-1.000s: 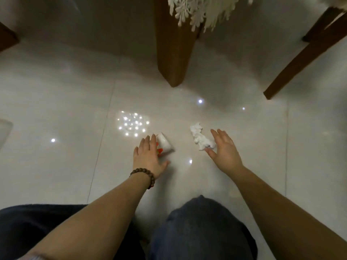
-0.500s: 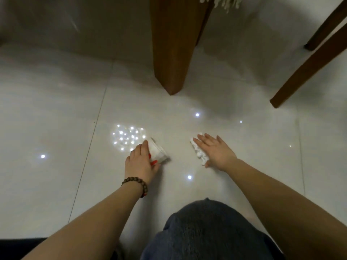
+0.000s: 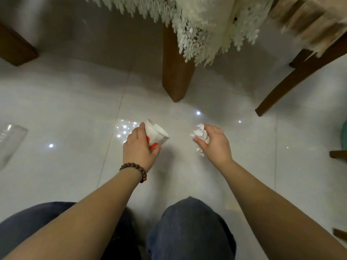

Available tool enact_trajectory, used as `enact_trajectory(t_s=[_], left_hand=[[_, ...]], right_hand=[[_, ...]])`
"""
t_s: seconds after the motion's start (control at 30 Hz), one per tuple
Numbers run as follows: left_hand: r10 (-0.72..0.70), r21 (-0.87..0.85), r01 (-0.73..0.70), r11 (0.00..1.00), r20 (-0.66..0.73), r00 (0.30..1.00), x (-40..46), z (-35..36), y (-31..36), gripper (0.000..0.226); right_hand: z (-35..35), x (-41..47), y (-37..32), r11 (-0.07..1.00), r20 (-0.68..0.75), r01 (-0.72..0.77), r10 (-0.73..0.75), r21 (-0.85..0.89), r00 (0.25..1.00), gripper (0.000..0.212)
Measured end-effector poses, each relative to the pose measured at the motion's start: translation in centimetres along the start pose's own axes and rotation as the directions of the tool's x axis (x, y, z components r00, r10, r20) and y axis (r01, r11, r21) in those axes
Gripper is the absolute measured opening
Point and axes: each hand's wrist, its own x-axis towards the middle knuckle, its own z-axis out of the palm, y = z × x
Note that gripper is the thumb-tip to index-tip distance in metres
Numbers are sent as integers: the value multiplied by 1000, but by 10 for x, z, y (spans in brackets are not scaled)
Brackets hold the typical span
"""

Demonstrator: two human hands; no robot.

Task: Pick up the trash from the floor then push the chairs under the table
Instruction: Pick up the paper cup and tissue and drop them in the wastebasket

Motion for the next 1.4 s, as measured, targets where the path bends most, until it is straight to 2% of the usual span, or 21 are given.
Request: enact_trajectory(t_s=[0.17, 0.4, 0.53, 0.63, 0.8, 0.97, 1.23, 1.4], left_hand=[[-21, -50, 17, 999, -83, 996, -55, -146, 52, 86], [-155, -101, 136, 986, -208, 966, -147, -337, 103, 85], [-255, -147, 219, 964, -298, 920, -201, -414, 105, 86], [-351, -205, 293, 934, -369, 861, -238, -456, 92, 87], [-489, -288, 396, 872, -457, 743, -293, -506, 46, 88], [-603, -377, 471, 798, -520, 605, -334, -555, -26, 89], [-696, -438, 547, 713, -535, 479, -380, -649, -214, 85], [-714, -449, 568, 690, -553, 429, -401, -717, -309, 87]], right_hand=[[-106, -34, -122, 999, -14, 19, -19, 37, 1000, 40], [-235, -83, -282, 992, 119, 103, -110, 68, 987, 34], [-278, -106, -358, 977, 198, 208, -215, 57, 956, 35], [-289, -122, -407, 958, 262, 288, -282, 18, 923, 36], [-272, -148, -486, 912, 351, 407, -395, 42, 849, 35], [-222, -180, -587, 850, 394, 519, -511, 95, 764, 35], [-83, -237, -774, 770, 429, 623, -613, 136, 664, 31], [-21, -260, -873, 747, 430, 652, -634, 126, 643, 30]])
